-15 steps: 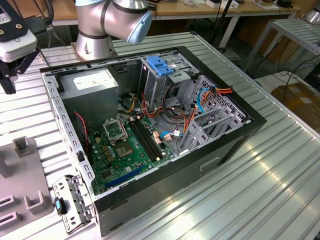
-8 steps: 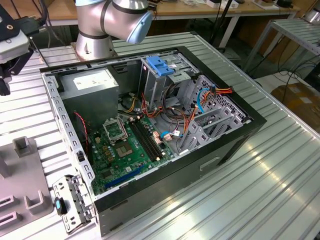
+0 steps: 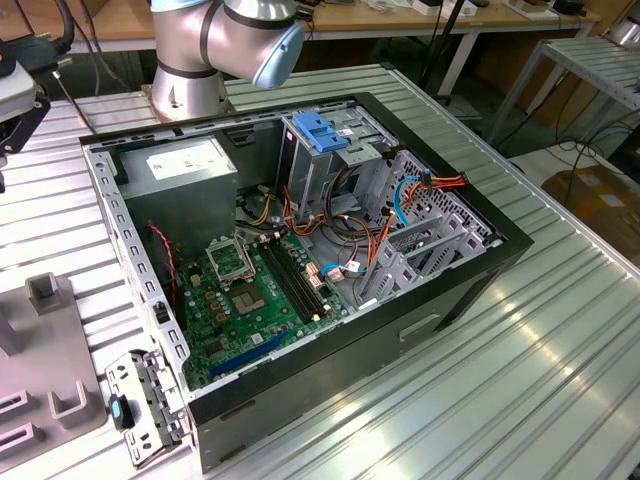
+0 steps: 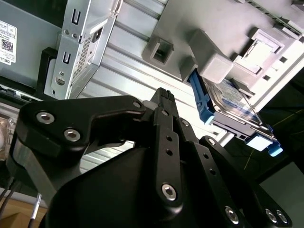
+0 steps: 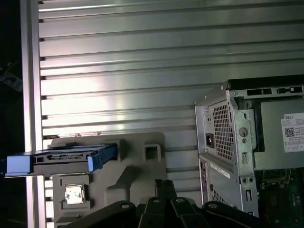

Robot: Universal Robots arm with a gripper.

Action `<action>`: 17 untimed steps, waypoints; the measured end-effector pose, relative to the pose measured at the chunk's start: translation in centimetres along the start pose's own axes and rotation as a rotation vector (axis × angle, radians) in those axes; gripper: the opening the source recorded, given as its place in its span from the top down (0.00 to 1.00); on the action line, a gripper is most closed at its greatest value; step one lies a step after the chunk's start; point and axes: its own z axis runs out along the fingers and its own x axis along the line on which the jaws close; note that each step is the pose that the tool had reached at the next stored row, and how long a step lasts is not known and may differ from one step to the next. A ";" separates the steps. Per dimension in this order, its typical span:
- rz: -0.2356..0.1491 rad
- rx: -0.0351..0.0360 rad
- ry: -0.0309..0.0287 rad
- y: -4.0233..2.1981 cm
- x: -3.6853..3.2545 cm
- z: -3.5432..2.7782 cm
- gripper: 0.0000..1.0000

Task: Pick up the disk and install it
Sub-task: 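Reach for the disk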

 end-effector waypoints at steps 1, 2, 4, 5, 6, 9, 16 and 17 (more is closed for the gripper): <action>0.000 -0.0001 0.0001 -0.01 0.10 0.01 0.89; 0.000 0.0000 0.0003 -0.02 0.22 0.01 0.89; 0.000 0.0001 0.0009 -0.04 0.58 0.02 0.89; 0.000 0.0001 0.0013 -0.06 0.77 0.03 0.89; 0.000 0.0001 0.0015 -0.07 0.91 0.04 0.89; 0.000 0.0001 0.0018 -0.09 1.20 0.05 0.89; 0.000 0.0002 0.0032 -0.16 2.04 0.09 0.89; 0.000 0.0002 0.0033 -0.17 2.14 0.09 0.89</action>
